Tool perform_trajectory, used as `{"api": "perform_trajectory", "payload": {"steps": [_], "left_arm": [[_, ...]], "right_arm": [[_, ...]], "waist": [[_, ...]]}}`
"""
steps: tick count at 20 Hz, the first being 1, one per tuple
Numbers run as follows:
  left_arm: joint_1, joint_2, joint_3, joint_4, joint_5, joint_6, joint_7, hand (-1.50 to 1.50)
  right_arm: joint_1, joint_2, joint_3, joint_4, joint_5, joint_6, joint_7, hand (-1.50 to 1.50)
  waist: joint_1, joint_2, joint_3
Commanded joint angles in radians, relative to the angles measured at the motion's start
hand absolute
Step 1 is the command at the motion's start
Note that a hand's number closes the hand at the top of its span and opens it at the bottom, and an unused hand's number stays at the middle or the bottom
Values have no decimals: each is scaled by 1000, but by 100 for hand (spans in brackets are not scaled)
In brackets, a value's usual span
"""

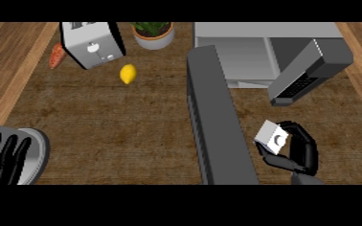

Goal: Pick up the milk, place it into the microwave and close the microwave

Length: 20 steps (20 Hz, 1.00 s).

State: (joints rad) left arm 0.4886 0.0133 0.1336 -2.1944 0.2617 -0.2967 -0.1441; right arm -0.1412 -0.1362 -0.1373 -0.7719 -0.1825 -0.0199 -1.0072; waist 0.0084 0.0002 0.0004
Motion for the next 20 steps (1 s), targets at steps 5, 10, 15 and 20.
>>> {"api": "perform_trajectory", "payload": {"steps": [5,10,15,20], "left_arm": [[16,37,38,7,78,-55,2,-150],[-26,28,51,5,65,-17,30,-150],[42,-12,25,-41,64,-34,25,-150],[-84,-3,19,62,16,7,20,-150]], "right_arm": [[-173,-177,22,152,16,305,-24,150],[-155,-158,72,52,-4,384,31,150],[-72,-126,113,-232,-52,342,190,150],[-195,-107,104,-259,4,188,307,150]], "waist": [[14,3,1],[-2,-1,0],[-12,-5,-1],[-6,0,-1]]}}
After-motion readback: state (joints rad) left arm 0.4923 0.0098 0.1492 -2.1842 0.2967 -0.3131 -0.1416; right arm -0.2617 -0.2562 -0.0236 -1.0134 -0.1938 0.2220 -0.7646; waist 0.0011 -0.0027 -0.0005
